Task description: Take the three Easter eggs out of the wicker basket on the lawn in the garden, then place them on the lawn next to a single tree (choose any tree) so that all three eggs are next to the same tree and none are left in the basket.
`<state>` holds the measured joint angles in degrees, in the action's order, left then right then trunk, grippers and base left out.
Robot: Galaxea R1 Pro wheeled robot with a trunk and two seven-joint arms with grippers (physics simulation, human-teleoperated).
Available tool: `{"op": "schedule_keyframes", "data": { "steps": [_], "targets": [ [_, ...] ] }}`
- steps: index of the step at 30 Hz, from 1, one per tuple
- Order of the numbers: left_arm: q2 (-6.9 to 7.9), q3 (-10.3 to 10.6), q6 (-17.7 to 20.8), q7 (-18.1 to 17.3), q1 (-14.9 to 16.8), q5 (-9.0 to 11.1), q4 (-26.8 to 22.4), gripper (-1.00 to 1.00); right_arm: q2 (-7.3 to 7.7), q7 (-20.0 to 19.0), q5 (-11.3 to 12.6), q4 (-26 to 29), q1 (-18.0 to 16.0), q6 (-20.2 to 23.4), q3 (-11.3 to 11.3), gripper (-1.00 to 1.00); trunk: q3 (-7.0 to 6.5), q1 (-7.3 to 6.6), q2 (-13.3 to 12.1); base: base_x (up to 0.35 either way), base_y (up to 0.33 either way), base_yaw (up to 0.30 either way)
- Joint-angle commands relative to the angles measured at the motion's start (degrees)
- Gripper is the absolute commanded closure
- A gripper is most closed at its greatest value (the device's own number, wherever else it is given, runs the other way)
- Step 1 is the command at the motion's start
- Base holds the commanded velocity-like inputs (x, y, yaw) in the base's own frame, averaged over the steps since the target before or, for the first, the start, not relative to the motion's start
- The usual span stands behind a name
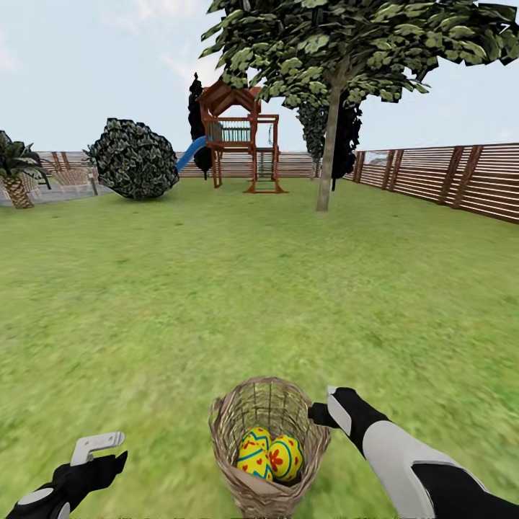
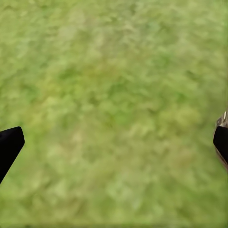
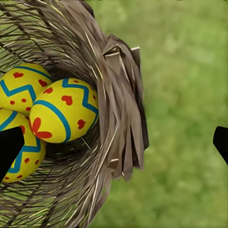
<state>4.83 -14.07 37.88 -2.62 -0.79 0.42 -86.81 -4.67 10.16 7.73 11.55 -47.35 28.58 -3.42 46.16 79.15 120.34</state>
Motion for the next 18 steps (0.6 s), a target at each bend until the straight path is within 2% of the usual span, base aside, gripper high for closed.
{"op": "schedule_keyframes", "data": {
  "steps": [1,18],
  "targets": [
    [0.0,-0.1,0.3,-0.3,0.0,0.0,-0.1,-1.0,-0.06,0.5,0.5,0.1,-0.5,0.2,-0.3,-1.0,0.23,0.22,0.4,0.0,0.0,0.0],
    [0.0,-0.1,0.3,-0.3,0.0,0.0,-0.1,-1.0,0.01,0.7,0.5,0.1,-2.5,0.2,-0.4,-1.0,3.28,3.96,7.3,0.0,0.0,0.0]
  ]
}}
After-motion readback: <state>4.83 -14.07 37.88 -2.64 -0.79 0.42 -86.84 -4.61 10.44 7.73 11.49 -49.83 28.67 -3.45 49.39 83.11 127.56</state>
